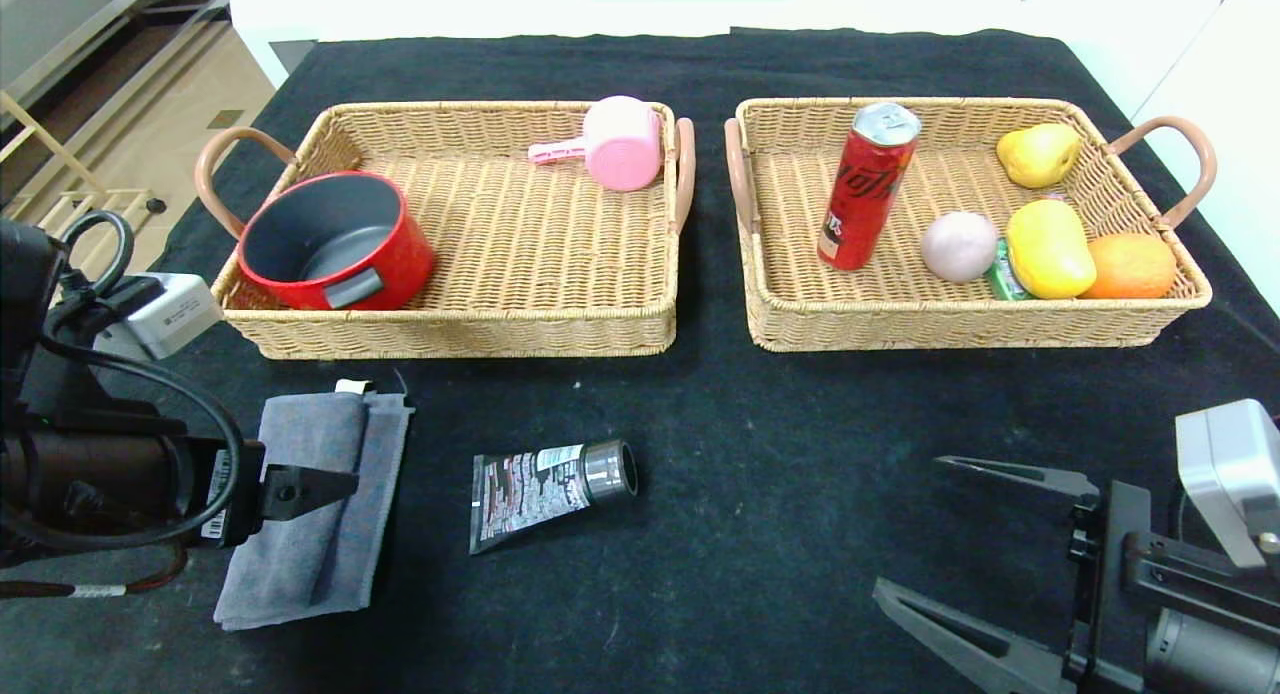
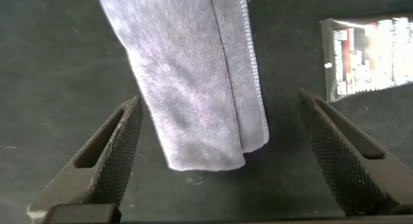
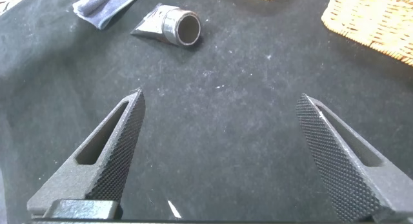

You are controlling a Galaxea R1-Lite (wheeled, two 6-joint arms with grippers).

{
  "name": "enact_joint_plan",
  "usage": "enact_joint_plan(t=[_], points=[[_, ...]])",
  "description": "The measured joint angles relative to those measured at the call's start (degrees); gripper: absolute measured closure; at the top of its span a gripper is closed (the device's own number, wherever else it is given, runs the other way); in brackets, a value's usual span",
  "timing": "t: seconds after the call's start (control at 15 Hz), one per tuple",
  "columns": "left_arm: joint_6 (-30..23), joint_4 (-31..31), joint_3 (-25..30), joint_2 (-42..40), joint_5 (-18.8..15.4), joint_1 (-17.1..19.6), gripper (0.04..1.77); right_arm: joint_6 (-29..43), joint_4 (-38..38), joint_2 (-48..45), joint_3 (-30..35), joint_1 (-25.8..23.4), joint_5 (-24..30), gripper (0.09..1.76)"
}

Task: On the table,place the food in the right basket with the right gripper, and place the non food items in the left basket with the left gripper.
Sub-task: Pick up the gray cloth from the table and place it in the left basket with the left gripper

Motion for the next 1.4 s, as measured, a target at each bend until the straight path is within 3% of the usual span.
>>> enact_joint_plan(t=[0.13,0.47,1.4], points=[[-0.59,-0.11,0.22,1.21,-3.75,1.68,0.09,0.06,0.16,0.17,0.01,-0.01,-0.01,0.14],[-0.34,-0.02,0.61,3.74,-4.41,6.11,0.09,0.02,0.07,0.61,0.20,-0.01,0.00,0.14],[-0.59,-1.29,2.86,8.84,-4.91,5.92,0.09,-0.35,-0.09,0.80,0.54,0.22,-0.01,0.14]])
